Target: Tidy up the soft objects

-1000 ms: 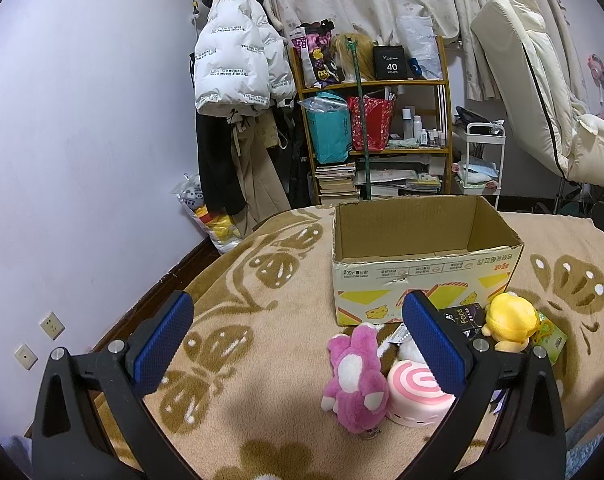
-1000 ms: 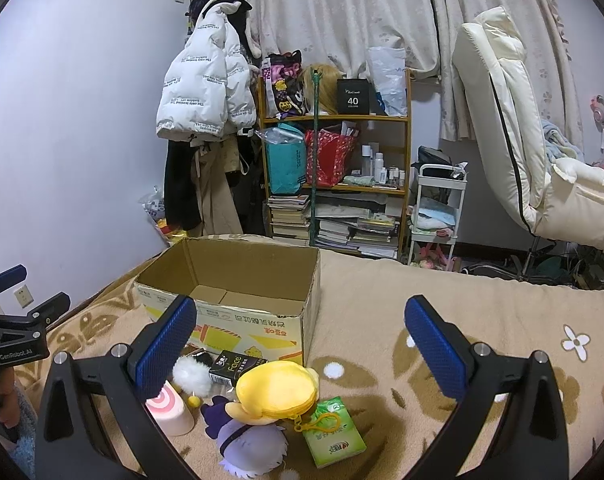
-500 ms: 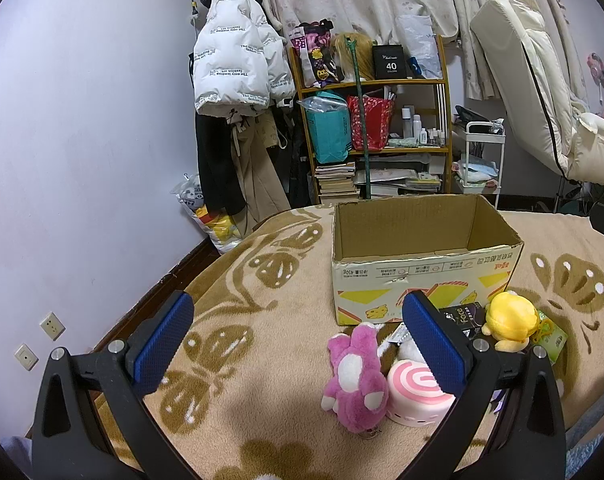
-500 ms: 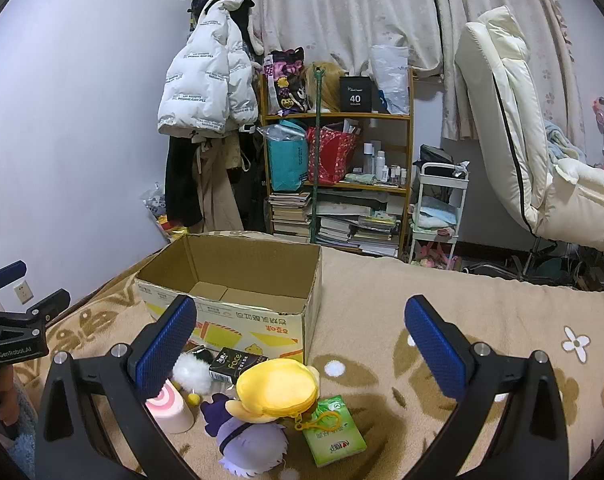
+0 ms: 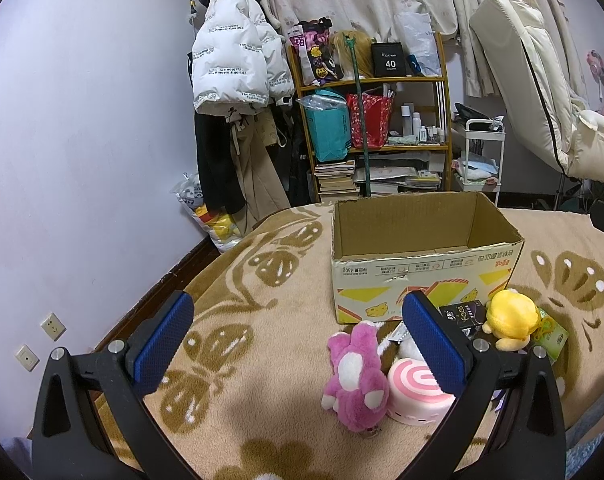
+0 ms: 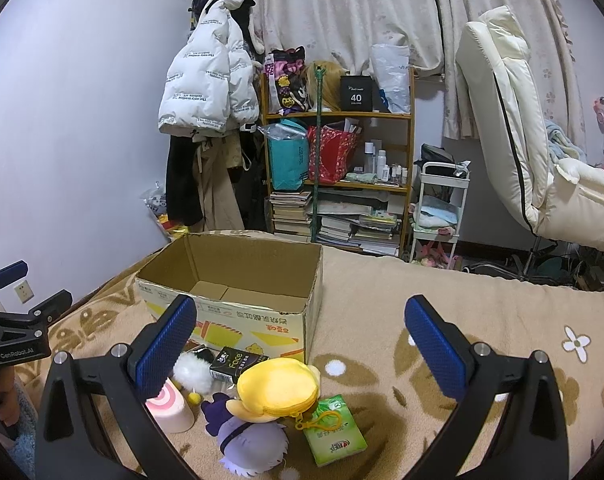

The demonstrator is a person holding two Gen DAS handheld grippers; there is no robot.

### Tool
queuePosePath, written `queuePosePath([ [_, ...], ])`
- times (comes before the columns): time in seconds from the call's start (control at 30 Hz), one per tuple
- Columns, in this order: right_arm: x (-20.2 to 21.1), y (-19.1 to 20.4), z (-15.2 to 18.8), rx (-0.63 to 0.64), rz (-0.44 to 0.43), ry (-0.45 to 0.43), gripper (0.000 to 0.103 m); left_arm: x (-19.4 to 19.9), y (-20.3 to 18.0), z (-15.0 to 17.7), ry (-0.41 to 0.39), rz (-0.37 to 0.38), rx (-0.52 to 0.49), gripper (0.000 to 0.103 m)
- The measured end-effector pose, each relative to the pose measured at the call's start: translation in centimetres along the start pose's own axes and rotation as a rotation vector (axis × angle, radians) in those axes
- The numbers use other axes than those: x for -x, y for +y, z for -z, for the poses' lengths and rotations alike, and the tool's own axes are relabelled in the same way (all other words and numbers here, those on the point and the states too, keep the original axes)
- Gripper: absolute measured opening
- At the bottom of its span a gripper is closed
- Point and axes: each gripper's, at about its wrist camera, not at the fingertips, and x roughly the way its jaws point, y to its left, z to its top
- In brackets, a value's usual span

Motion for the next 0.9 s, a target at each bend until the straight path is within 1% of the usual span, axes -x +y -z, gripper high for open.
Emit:
queuePosePath([
  [0.23,-0.05,0.17,0.04,-0.001,0.000,0.001,0.103,-0.35,0.00,0.56,0.006,-0.001,-0.005,0.103],
  [0.9,-0.12,0.10,0.03,0.001,0.000,0.003,0.103,-0.35,-0.19,0.42,0.007,-0.003,-0.007,0.103],
])
